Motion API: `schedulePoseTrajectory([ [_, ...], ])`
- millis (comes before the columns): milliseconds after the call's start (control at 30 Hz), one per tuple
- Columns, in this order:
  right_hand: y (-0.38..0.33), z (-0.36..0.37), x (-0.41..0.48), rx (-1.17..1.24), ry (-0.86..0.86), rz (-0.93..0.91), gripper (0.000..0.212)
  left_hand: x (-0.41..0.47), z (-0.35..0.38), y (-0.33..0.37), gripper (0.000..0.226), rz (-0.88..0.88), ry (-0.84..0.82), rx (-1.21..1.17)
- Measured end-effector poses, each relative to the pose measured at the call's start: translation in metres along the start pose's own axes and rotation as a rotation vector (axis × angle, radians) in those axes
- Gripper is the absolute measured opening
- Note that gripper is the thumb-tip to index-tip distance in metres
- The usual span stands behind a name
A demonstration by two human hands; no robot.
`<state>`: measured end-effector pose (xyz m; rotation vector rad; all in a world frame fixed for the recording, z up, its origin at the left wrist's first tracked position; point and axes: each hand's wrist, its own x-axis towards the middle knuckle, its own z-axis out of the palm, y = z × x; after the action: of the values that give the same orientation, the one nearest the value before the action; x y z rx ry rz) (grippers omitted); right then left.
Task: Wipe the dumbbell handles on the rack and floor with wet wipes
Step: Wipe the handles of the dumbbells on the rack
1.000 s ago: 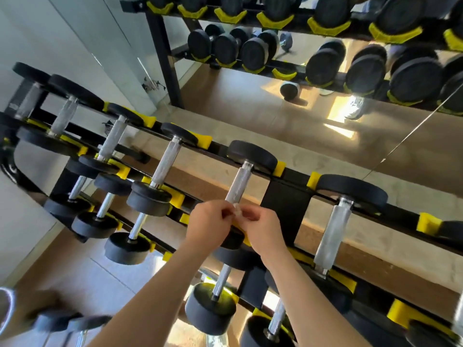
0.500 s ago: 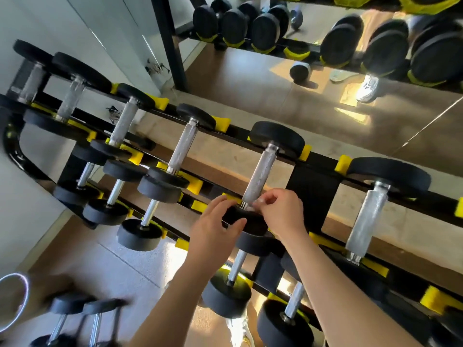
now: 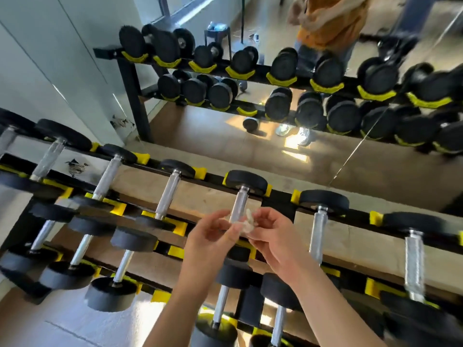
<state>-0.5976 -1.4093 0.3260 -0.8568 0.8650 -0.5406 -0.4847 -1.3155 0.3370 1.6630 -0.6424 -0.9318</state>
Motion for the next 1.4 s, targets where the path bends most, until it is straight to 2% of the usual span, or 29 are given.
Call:
schedulePoseTrajectory([
  [100,-0.019,0.007,-0.039,-0.050,0.011,-0.102,0.019,-0.017,0.011,0.024,0.011,0.107,-0.002,0.033],
  [133,-0.026,0.008,-0.051,-0.031,0.012,-0.109,0.019,-0.022,0.013,0.029,0.008,0.125,-0.030,0.017],
  [233,-0.044,0.004,-0.081,0.044,-0.036,-0.104,0.020,-0.033,0.017,0.042,0.018,0.094,-0.155,-0.122],
  [333,-0.059,-0.005,-0.104,-0.044,-0.075,-0.147,0.021,-0.047,0.030,0.052,0.028,0.017,-0.232,-0.305],
  [433,-0.069,-0.021,-0.120,-0.257,-0.013,-0.216,0.016,-0.060,0.048,0.061,0.033,-0.038,-0.205,-0.402],
  [567,-0.078,-0.048,-0.135,-0.840,0.058,-0.353,0.018,-0.074,0.068,0.065,0.032,-0.011,-0.202,-0.376],
  [700,-0.079,-0.084,-0.153,-1.061,0.017,-0.427,0.022,-0.095,0.104,0.062,0.031,0.059,-0.153,-0.322],
  [867,-0.075,-0.138,-0.177,-0.794,0.011,-0.375,0.016,-0.133,0.166,0.048,0.025,-0.007,-0.163,-0.379],
  [967,-0.080,-0.172,-0.192,-0.681,-0.072,-0.272,0.009,-0.150,0.192,0.039,0.019,-0.016,-0.096,-0.349],
  [1067,-0.080,-0.195,-0.198,-0.302,-0.143,-0.096,0.022,-0.160,0.206,0.035,0.019,-0.024,-0.090,-0.372],
  [1200,-0.071,-0.211,-0.197,0.043,-0.078,0.054,0.019,-0.172,0.221,0.029,0.027,-0.146,-0.150,-0.464],
  [1267,-0.067,-0.215,-0.195,0.127,-0.051,0.086,0.018,-0.175,0.224,0.026,0.030,-0.108,-0.158,-0.330],
  [1367,-0.056,-0.219,-0.191,0.156,0.037,0.088,0.002,-0.173,0.221,0.018,0.028,0.018,-0.100,0.036],
  [1400,-0.051,-0.218,-0.189,0.141,0.080,0.082,0.005,-0.171,0.220,0.013,0.025,0.056,-0.083,0.183],
])
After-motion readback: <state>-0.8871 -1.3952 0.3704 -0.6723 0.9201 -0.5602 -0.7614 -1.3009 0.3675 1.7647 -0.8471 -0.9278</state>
